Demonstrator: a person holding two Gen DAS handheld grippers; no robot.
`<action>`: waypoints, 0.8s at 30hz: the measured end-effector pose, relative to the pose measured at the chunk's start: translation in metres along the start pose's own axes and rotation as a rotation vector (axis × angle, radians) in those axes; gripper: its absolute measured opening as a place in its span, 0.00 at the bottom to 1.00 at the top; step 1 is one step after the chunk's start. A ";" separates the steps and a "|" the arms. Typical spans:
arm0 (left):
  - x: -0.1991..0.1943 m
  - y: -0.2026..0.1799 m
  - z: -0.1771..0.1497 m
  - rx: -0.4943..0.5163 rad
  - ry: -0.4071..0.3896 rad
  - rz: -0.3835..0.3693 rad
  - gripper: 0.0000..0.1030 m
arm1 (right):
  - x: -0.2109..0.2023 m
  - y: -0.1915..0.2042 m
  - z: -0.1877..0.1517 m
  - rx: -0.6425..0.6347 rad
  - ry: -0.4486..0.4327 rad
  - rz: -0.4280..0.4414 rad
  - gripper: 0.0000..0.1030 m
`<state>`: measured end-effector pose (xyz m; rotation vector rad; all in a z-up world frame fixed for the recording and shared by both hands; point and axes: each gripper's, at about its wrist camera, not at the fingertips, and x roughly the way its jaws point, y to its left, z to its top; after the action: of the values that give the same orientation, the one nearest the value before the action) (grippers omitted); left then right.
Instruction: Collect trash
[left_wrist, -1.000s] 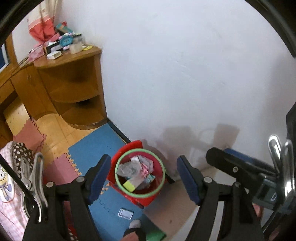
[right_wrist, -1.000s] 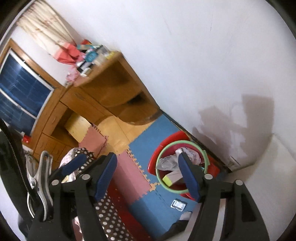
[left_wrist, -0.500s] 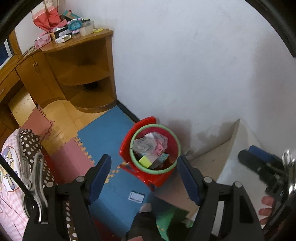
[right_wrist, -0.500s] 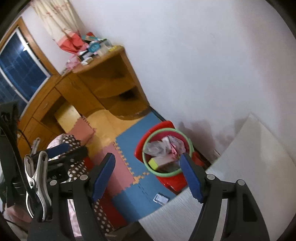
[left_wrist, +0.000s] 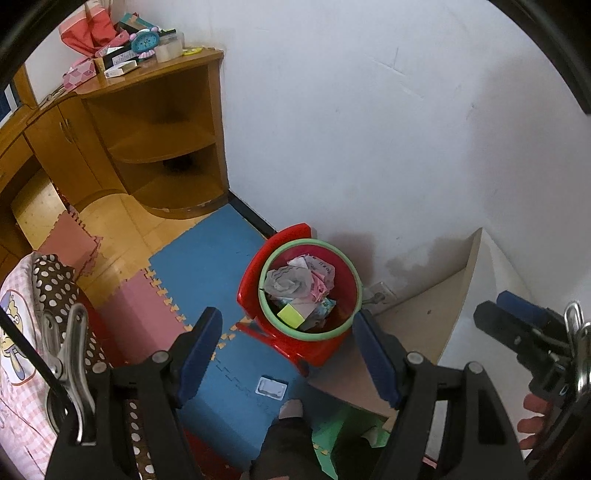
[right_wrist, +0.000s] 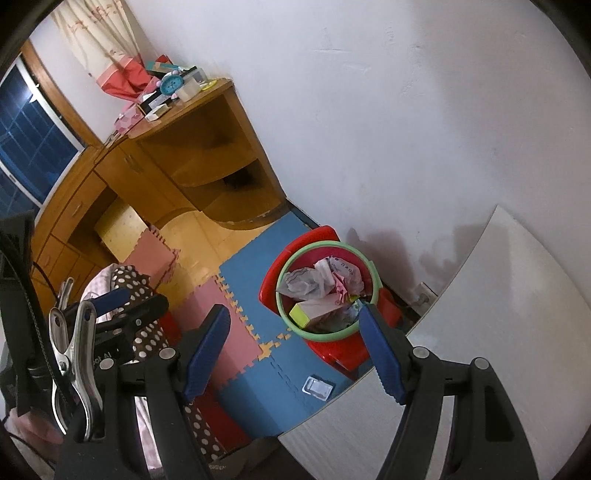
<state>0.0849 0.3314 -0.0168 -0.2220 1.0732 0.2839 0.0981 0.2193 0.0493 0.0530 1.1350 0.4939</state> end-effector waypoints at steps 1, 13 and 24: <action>0.000 0.000 0.000 0.001 0.001 -0.002 0.75 | 0.000 0.000 0.000 0.000 0.001 0.001 0.72; 0.000 -0.012 -0.003 0.026 0.002 -0.010 0.75 | 0.000 0.000 -0.006 0.007 0.023 0.023 0.72; 0.004 -0.017 -0.003 0.027 0.010 -0.024 0.75 | -0.005 -0.009 -0.008 0.021 0.036 0.029 0.72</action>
<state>0.0895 0.3146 -0.0207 -0.2119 1.0829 0.2464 0.0925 0.2081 0.0472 0.0792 1.1765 0.5102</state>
